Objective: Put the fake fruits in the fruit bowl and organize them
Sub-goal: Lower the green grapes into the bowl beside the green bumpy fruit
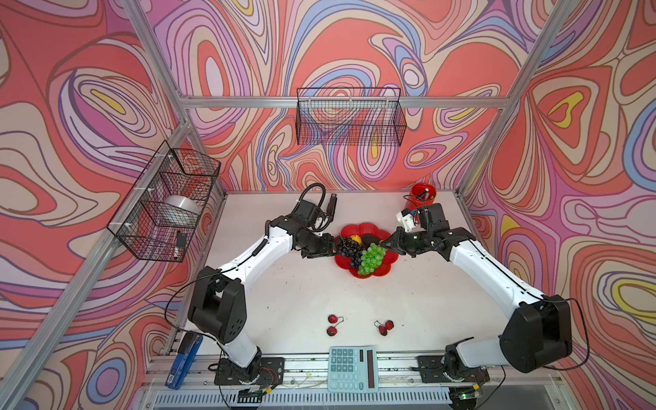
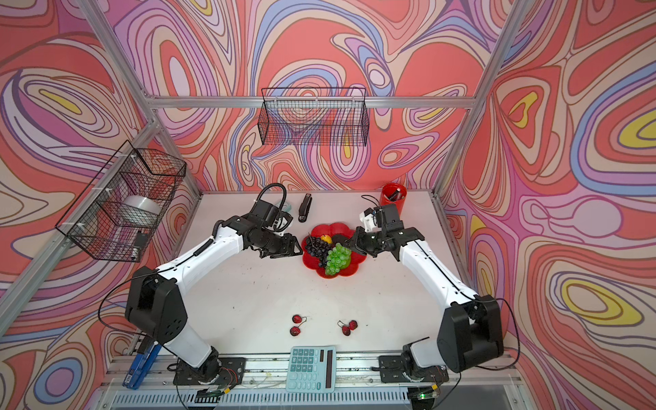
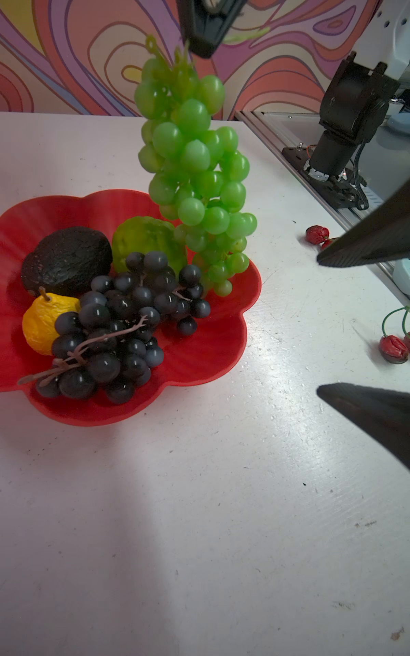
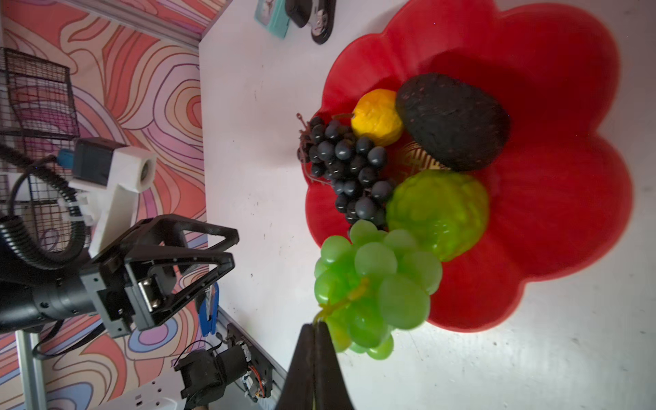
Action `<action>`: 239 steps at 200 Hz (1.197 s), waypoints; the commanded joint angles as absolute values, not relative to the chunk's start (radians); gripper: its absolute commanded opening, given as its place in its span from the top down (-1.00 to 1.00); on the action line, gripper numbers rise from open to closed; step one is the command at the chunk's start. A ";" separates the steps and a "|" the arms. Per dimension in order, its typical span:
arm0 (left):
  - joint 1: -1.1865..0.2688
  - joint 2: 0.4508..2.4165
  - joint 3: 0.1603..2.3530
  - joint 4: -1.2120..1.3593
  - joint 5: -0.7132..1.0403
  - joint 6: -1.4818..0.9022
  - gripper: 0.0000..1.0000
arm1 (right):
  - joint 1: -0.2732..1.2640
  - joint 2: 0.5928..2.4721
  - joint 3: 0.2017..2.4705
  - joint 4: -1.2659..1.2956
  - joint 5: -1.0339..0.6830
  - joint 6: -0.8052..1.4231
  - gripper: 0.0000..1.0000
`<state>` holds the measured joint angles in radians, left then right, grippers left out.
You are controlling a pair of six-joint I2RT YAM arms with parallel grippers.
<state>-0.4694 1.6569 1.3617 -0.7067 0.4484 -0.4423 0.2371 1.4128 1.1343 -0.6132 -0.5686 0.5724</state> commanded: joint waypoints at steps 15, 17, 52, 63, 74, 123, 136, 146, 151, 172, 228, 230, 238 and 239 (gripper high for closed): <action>-0.464 1.677 1.368 -0.716 0.455 -0.446 -0.13 | 0.191 1.416 1.125 -0.654 -0.511 0.476 1.00; -0.465 1.678 1.368 -0.716 0.456 -0.446 -0.13 | 0.190 1.421 1.127 -0.652 -0.510 0.474 1.00; -0.465 1.681 1.374 -0.729 0.456 -0.443 -0.13 | 0.186 1.501 1.154 -0.610 -0.473 0.433 1.00; -0.465 1.683 1.379 -0.738 0.450 -0.436 -0.13 | 0.186 1.531 1.169 -0.614 -0.458 0.422 1.00; -0.464 1.684 1.385 -0.748 0.445 -0.431 -0.13 | 0.186 1.556 1.179 -0.607 -0.449 0.410 1.00; -0.465 1.716 1.408 -0.756 0.451 -0.425 -0.12 | 0.187 1.662 1.260 -0.585 -0.397 0.358 1.00; -0.465 1.717 1.411 -0.756 0.444 -0.423 -0.12 | 0.187 1.697 1.285 -0.586 -0.397 0.341 1.00; -0.464 1.717 1.415 -0.759 0.437 -0.420 -0.13 | 0.187 1.726 1.308 -0.583 -0.400 0.335 1.00; -0.465 1.719 1.417 -0.760 0.435 -0.418 -0.13 | 0.186 1.740 1.318 -0.580 -0.405 0.333 1.00; -0.464 1.733 1.425 -0.766 0.434 -0.415 -0.13 | 0.187 1.816 1.366 -0.566 -0.431 0.331 1.00; -0.464 1.752 1.434 -0.768 0.427 -0.410 -0.13 | 0.187 1.918 1.445 -0.575 -0.454 0.317 1.00; -0.464 1.753 1.435 -0.769 0.428 -0.410 -0.13 | 0.186 1.919 1.446 -0.576 -0.455 0.315 0.96; -0.465 1.756 1.436 -0.767 0.428 -0.410 -0.14 | 0.187 1.925 1.454 -0.583 -0.453 0.312 0.85; -0.464 1.757 1.436 -0.767 0.428 -0.410 -0.14 | 0.187 1.925 1.454 -0.584 -0.453 0.312 0.83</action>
